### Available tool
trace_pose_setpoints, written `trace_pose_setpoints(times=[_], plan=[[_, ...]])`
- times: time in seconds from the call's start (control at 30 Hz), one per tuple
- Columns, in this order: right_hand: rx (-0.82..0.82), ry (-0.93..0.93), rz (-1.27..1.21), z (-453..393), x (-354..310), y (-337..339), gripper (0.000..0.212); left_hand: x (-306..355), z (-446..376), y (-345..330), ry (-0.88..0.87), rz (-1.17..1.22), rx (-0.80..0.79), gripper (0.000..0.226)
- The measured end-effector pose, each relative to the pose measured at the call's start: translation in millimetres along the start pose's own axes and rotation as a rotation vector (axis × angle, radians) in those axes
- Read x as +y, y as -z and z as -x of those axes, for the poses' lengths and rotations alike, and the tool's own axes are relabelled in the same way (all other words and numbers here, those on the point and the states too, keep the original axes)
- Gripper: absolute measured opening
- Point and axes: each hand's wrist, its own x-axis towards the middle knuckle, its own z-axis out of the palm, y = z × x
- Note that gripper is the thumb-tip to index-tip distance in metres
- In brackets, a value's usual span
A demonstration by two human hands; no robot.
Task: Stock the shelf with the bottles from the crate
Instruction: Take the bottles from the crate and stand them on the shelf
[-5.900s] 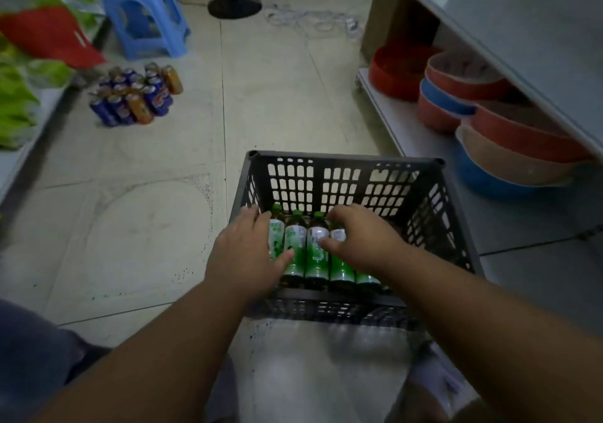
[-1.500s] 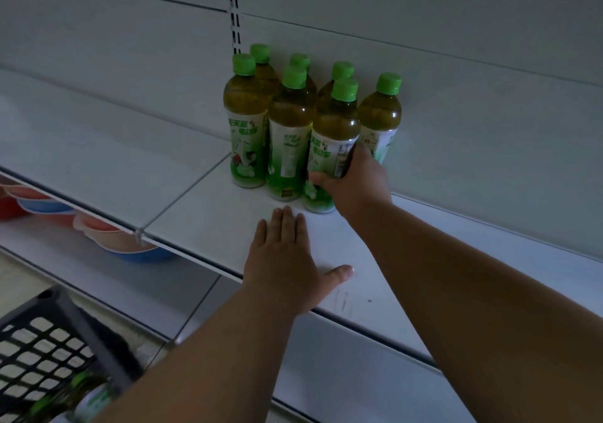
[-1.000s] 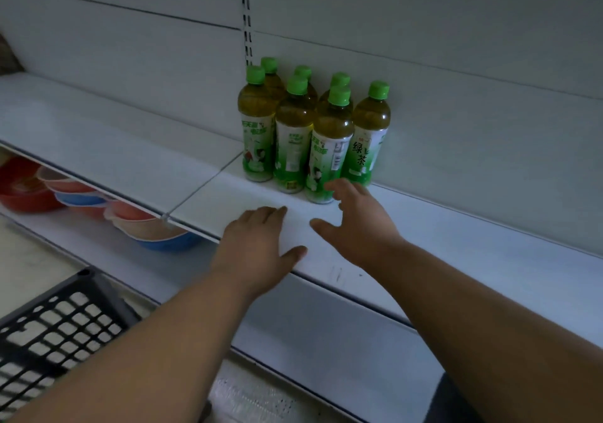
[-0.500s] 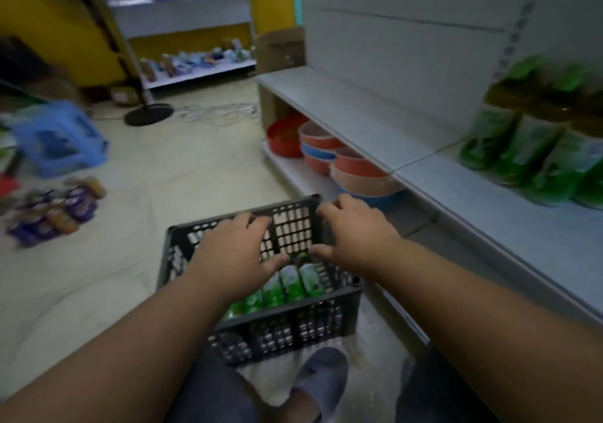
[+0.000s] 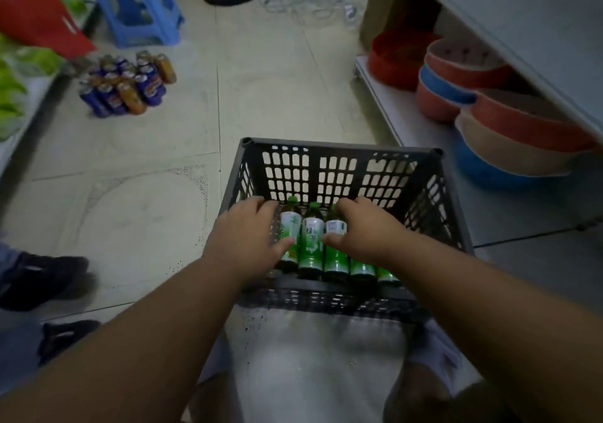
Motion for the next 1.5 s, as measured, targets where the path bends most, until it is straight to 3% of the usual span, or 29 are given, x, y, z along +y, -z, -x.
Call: trace_pose_setpoints(times=[0.23, 0.43, 0.6, 0.8, 0.9, 1.07, 1.23, 1.33, 1.5], plan=[[-0.099, -0.130, -0.288, -115, -18, -58, 0.072, -81, -98, -48, -0.150, -0.138, -0.102, 0.104], [-0.112, -0.289, -0.450, -188, -21, -113, 0.074, -102, -114, -79, -0.130, -0.173, -0.092, 0.119], [-0.122, -0.375, -0.367, -228, -14, -157, 0.080, -105, -115, -83, -0.136, -0.138, -0.052, 0.121], [-0.093, -0.319, 0.091, -252, -30, -194, 0.097, -104, -115, -81, -0.131, -0.125, -0.061, 0.121], [-0.119, -0.368, 0.086, -264, -32, -193, 0.098, -104, -115, -81, -0.121, -0.120, -0.061, 0.121], [-0.154, -0.444, -0.242, -263, -29, -181, 0.100, -102, -116, -77, -0.120, -0.107, -0.077, 0.122], [-0.132, -0.251, -0.768, -234, -29, -175, 0.070, -102, -116, -79, -0.110, -0.092, -0.049, 0.121], [-0.188, -0.178, -0.891, -221, -22, -154, 0.057, -102, -116, -80, -0.117, -0.135, -0.066, 0.121], [-0.090, -0.106, -0.959, -185, -14, -94, 0.067, -99, -117, -71, -0.102, -0.194, -0.189, 0.130]])
